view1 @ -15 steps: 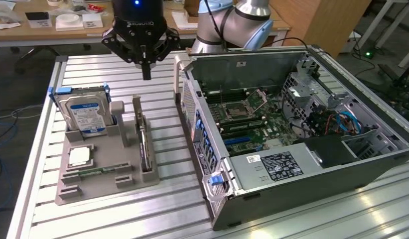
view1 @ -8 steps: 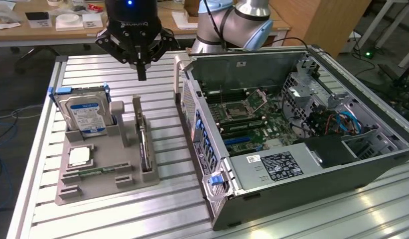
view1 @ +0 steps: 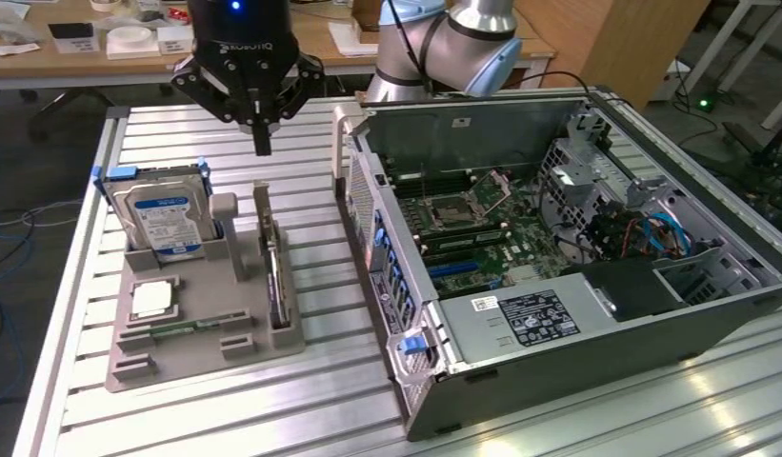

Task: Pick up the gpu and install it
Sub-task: 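Reach for the gpu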

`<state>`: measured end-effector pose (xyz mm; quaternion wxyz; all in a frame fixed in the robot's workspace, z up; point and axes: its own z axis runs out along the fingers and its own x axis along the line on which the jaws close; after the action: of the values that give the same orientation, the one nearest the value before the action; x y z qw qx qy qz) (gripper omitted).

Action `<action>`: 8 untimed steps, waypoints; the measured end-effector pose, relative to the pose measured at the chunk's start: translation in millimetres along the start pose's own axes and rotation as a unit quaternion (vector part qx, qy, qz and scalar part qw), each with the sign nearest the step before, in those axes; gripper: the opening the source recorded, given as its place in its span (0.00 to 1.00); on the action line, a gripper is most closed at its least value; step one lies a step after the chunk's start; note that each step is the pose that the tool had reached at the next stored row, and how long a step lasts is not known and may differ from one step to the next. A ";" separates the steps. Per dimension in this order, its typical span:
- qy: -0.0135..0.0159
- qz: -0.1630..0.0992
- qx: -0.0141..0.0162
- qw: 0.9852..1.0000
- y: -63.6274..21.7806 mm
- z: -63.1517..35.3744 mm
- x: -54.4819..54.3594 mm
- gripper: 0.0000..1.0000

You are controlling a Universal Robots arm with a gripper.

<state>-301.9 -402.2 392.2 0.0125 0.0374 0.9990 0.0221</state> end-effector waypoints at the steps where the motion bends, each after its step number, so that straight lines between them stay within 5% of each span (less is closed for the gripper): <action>1: 0.000 0.000 0.000 1.000 -0.2 0.0 1.1 0.11; 8: 0.000 0.000 0.000 1.000 -1.4 -0.1 9.2 0.11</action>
<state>-311.2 -402.9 392.0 0.0125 0.0374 0.9990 0.0221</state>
